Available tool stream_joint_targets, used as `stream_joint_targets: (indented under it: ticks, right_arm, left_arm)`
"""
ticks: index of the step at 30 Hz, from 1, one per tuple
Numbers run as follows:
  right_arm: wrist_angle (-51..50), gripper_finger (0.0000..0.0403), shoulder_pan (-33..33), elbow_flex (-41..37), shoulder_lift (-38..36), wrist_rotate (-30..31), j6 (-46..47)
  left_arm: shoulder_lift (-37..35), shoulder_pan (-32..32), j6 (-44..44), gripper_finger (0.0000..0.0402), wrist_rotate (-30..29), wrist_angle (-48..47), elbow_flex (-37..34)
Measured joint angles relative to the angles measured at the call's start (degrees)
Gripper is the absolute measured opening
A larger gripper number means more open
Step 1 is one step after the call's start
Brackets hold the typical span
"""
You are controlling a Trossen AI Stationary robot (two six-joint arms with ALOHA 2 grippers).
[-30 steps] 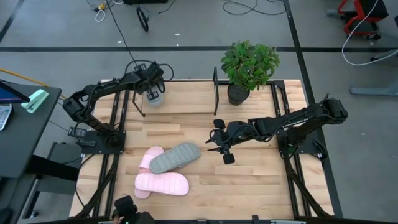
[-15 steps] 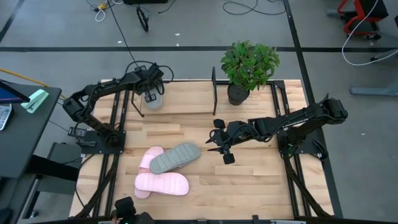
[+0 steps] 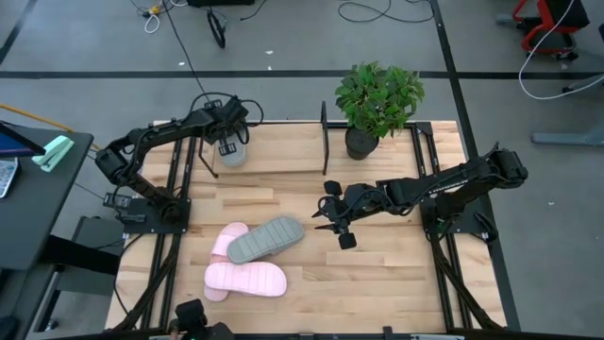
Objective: Pick and place slides into the shelf
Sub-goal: Put the top gray slipper on the shelf, then put the gray slipper on the shelf
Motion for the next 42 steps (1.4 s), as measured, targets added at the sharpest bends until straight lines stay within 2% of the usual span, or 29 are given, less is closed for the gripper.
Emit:
stream_joint_targets:
  ticks: [3,7,18,30,35,42]
  right_arm:
    - [-0.15,0.0158,0.00,-0.01,0.00,0.00,0.02]
    - [-0.63,0.0158,0.00,0.00,0.00,0.00,0.02]
    - [-0.66,0.0158,0.00,-0.02,0.00,0.00,-0.27]
    - [-0.66,0.0169,0.00,-0.02,0.00,-0.01,-0.90]
    - [-1.02,0.0176,0.34,-0.08,0.00,-0.71,0.82]
    - [-1.23,0.0177,4.54,-3.09,0.00,-0.47,-4.86]
  left_arm:
    - [0.00,0.00,-0.45,0.0023,1.20,-0.08,0.00]
    - [0.00,0.00,-1.51,0.0057,3.37,-0.39,-0.04]
    - [-0.36,-0.04,-1.49,0.0145,4.07,-2.20,-0.04]
    - [-6.59,-0.75,-2.88,0.0205,7.46,-3.95,4.14]
    - [-9.83,-4.29,-8.58,0.0214,15.41,-8.57,7.54]
    - [-15.58,-16.42,-16.38,0.0190,14.75,-10.55,8.09]
